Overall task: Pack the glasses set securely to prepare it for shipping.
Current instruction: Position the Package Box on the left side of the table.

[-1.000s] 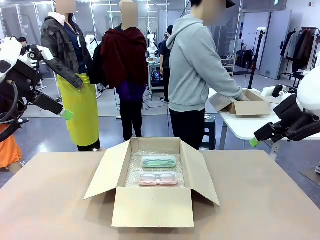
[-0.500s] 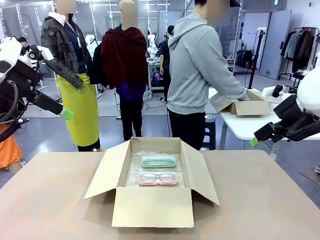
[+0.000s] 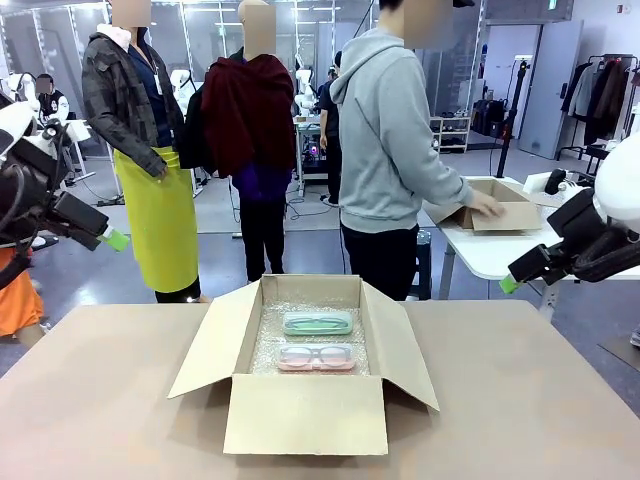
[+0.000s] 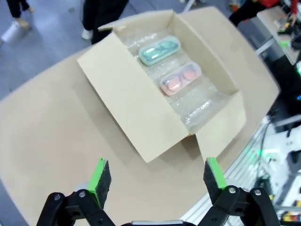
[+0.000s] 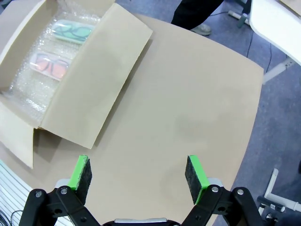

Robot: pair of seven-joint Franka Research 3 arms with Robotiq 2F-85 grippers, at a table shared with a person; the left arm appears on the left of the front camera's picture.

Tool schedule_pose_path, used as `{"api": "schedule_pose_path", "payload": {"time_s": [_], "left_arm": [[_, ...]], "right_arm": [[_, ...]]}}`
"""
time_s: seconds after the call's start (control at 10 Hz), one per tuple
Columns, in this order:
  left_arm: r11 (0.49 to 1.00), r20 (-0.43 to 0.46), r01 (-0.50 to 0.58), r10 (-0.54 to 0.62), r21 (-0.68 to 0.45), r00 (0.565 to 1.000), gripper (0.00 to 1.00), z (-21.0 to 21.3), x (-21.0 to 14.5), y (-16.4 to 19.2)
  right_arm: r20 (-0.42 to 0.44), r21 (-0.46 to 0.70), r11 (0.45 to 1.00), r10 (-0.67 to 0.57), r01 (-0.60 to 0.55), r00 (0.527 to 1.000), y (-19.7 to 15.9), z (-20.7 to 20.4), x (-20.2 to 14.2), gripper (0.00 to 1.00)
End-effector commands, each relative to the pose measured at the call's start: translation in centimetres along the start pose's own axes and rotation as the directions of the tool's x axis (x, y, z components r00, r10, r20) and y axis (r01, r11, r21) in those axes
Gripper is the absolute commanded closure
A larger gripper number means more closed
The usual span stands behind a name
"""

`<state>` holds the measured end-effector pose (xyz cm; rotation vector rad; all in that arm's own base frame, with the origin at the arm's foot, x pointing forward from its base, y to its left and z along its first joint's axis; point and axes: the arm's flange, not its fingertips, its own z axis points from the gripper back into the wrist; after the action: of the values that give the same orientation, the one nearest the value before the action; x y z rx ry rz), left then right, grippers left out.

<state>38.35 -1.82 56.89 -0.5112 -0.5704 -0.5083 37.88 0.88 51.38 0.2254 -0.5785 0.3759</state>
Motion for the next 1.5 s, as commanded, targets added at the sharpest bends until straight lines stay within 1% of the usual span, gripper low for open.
{"api": "schedule_pose_path", "payload": {"time_s": [0.0, 0.2, 0.3, 0.4, 0.5, 0.6, 0.7, 0.8, 0.9, 1.1, 1.2, 1.3, 1.4], "left_arm": [[0.979, -0.022, -0.173, 0.171, -0.112, 0.985, 0.0, -0.5, -0.8, 3.1], [0.922, -0.076, -0.305, 0.295, -0.238, 0.952, 0.0, -3.4, -2.3, 5.9], [0.893, -0.112, -0.342, 0.323, -0.292, 0.94, 0.0, -4.8, -2.9, 6.9], [0.863, -0.145, -0.39, 0.362, -0.321, 0.921, 0.0, -6.5, -3.4, 7.8], [0.87, -0.137, -0.397, 0.373, -0.293, 0.918, 0.0, -8.4, -3.6, 9.1], [0.836, -0.142, -0.425, 0.401, -0.346, 0.905, 0.0, -10.3, -3.8, 10.7], [0.82, -0.16, -0.454, 0.425, -0.349, 0.891, 0.0, -12.4, -4.2, 11.8], [0.797, -0.193, -0.487, 0.447, -0.358, 0.873, 0.0, -14.4, -4.6, 12.3], [0.795, -0.194, -0.476, 0.435, -0.377, 0.879, 0.0, -16.2, -5.0, 12.6], [0.764, -0.188, -0.493, 0.458, -0.415, 0.869, 0.0, -19.3, -6.1, 13.9], [0.764, -0.172, -0.492, 0.465, -0.417, 0.868, 0.0, -20.6, -6.9, 14.3], [0.765, -0.191, -0.512, 0.477, -0.39, 0.858, 0.0, -22.2, -7.9, 14.4], [0.754, -0.197, -0.525, 0.489, -0.394, 0.85, 0.0, -23.6, -8.7, 14.3]], "right_arm": [[0.009, -0.007, 1.0, 0.003, -0.003, 1.0, 0.0, -0.1, 0.0, 0.0], [0.009, -0.007, 1.0, 0.003, -0.003, 1.0, 0.0, -0.1, 0.0, 0.0], [0.009, -0.007, 1.0, 0.003, -0.003, 1.0, 0.0, -0.1, 0.0, 0.0], [0.009, -0.007, 1.0, 0.003, -0.003, 1.0, 0.0, -0.1, 0.0, 0.0], [0.009, -0.007, 1.0, 0.003, -0.003, 1.0, 0.0, -0.1, 0.0, 0.0], [0.009, -0.007, 1.0, 0.003, -0.003, 1.0, 0.0, -0.1, 0.0, 0.0], [0.009, -0.007, 1.0, 0.003, -0.003, 1.0, 0.0, -0.1, 0.0, 0.0], [0.009, -0.007, 1.0, 0.003, -0.003, 1.0, 0.0, -0.1, 0.0, 0.0], [0.009, -0.007, 1.0, 0.003, -0.003, 1.0, 0.0, -0.1, 0.0, 0.0], [0.009, -0.007, 1.0, 0.003, -0.003, 1.0, 0.0, -0.1, 0.0, 0.0], [0.009, -0.007, 1.0, 0.003, -0.003, 1.0, 0.0, -0.1, 0.0, 0.0], [0.009, -0.007, 1.0, 0.003, -0.003, 1.0, 0.0, -0.1, 0.0, 0.0], [0.009, -0.007, 1.0, 0.003, -0.003, 1.0, 0.0, -0.1, 0.0, 0.0]]}}
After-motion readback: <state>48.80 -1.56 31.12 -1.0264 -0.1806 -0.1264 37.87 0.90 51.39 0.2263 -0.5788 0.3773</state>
